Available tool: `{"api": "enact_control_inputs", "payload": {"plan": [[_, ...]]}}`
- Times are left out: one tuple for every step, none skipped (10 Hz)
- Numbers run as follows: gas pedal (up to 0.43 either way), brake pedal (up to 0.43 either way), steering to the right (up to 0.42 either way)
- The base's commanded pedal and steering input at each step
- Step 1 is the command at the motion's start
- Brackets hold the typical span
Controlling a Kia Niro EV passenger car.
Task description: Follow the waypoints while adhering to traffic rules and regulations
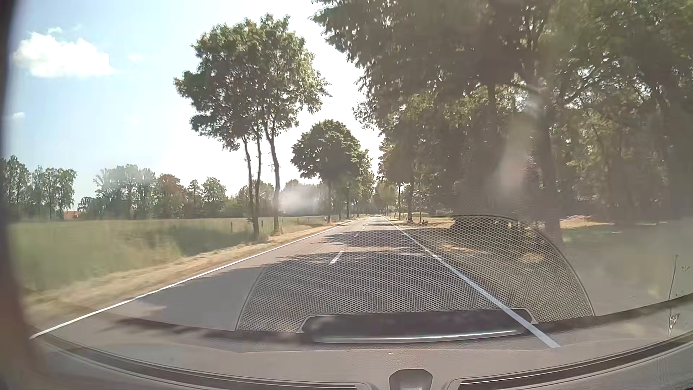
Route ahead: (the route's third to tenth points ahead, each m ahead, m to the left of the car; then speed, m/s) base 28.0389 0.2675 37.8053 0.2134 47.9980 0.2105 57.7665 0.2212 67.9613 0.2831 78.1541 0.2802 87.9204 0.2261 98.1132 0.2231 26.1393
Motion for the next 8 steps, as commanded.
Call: {"api": "enact_control_inputs", "payload": {"plan": [[0.248, 0.006, 0.002], [0.248, 0.006, 0.002], [0.248, 0.006, 0.002], [0.248, 0.006, 0.002], [0.248, 0.006, 0.002], [0.248, 0.006, 0.003], [0.248, 0.006, 0.002], [0.248, 0.006, 0.002]]}}
